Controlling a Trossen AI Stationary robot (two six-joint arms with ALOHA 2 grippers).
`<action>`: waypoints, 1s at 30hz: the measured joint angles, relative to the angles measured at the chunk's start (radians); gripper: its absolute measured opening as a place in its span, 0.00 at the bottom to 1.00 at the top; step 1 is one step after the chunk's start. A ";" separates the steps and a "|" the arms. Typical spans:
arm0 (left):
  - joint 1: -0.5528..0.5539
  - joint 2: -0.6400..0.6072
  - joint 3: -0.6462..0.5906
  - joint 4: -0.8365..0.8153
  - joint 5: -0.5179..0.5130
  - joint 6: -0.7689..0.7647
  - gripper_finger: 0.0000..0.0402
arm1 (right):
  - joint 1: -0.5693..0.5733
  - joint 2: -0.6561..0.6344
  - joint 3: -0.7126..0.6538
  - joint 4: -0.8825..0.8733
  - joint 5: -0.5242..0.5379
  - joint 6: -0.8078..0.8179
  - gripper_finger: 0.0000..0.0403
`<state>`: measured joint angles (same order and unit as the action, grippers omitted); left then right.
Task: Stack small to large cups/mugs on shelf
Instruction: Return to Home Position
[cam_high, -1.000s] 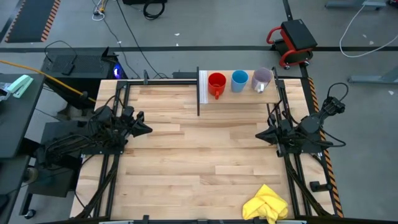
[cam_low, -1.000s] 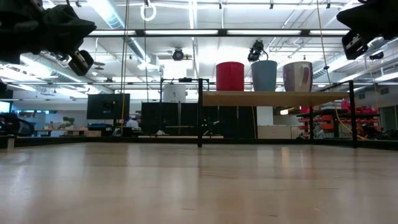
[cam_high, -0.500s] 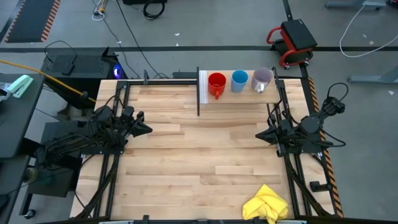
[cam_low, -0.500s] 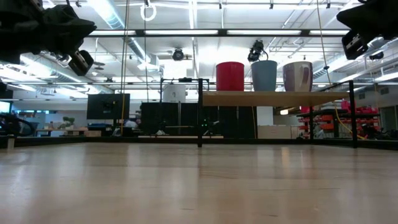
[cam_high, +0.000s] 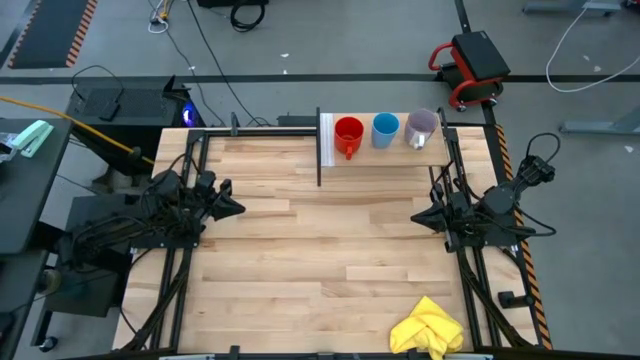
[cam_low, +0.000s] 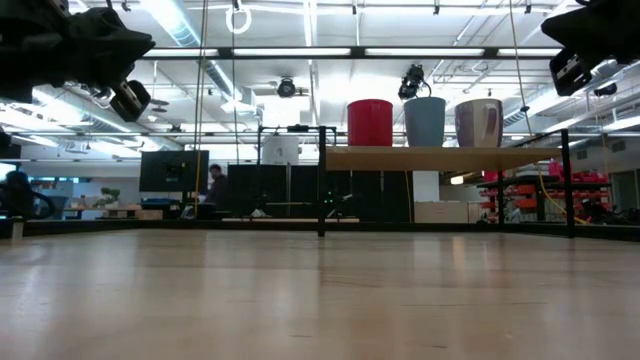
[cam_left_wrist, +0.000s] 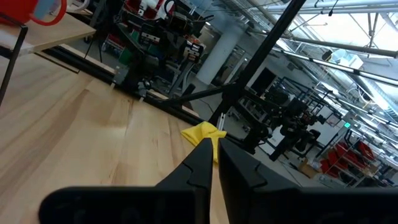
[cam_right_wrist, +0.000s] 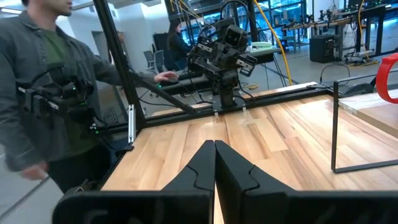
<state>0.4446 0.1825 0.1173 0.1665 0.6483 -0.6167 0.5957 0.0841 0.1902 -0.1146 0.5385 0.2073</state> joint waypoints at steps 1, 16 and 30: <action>-0.009 0.000 0.000 0.000 -0.001 0.000 0.08 | 0.000 0.000 0.000 0.000 0.000 0.000 0.03; -0.152 0.000 0.000 0.000 0.000 0.000 0.06 | 0.000 0.000 0.000 0.000 0.000 0.000 0.03; -0.152 0.000 0.000 0.000 0.000 0.000 0.09 | 0.000 0.000 0.000 0.000 0.000 0.000 0.03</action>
<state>0.2928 0.1829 0.1173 0.1665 0.6483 -0.6167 0.5958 0.0841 0.1905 -0.1145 0.5384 0.2073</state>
